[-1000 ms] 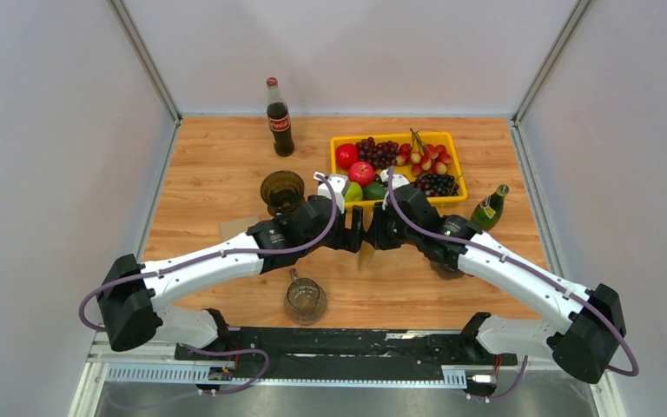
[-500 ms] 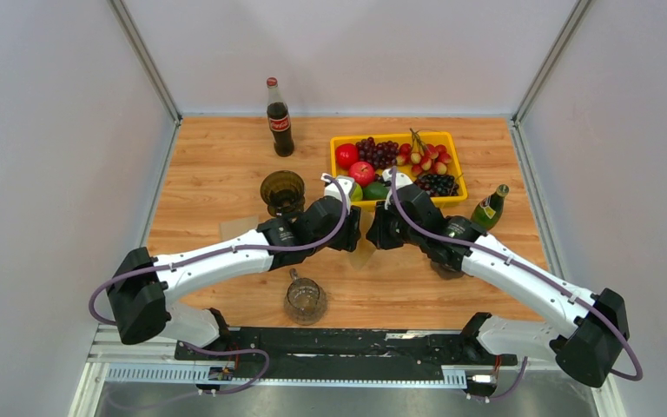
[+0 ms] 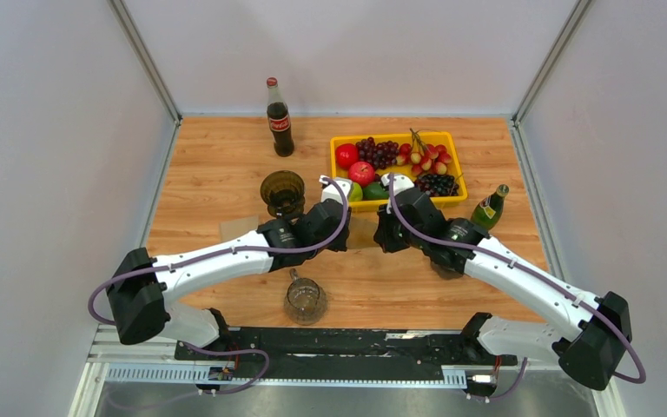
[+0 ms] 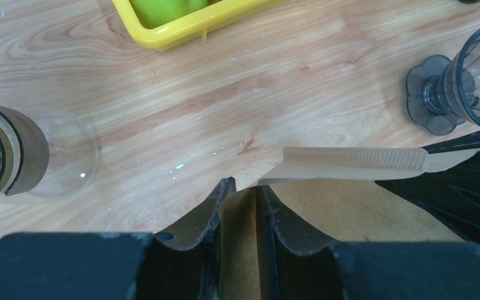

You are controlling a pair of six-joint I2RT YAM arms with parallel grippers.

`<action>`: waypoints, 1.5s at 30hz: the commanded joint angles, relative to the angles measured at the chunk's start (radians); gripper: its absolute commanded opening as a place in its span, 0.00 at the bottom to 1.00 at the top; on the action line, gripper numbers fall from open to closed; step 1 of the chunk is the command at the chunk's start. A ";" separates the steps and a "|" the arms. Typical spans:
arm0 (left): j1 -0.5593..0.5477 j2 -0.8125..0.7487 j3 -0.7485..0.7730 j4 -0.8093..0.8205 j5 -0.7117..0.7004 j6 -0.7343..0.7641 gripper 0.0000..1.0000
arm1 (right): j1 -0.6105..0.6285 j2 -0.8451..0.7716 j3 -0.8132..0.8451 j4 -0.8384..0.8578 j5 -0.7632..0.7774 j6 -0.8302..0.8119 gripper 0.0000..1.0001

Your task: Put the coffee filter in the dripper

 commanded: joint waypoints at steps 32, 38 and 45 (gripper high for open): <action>-0.002 -0.053 0.024 -0.006 0.075 0.010 0.00 | 0.003 -0.052 0.085 -0.046 0.039 -0.063 0.23; -0.003 -0.033 0.056 -0.039 0.021 -0.006 0.00 | 0.002 -0.107 0.106 -0.019 0.042 -0.081 0.62; -0.003 -0.017 0.094 -0.071 0.023 0.001 0.00 | 0.003 -0.220 0.067 -0.012 0.246 -0.011 1.00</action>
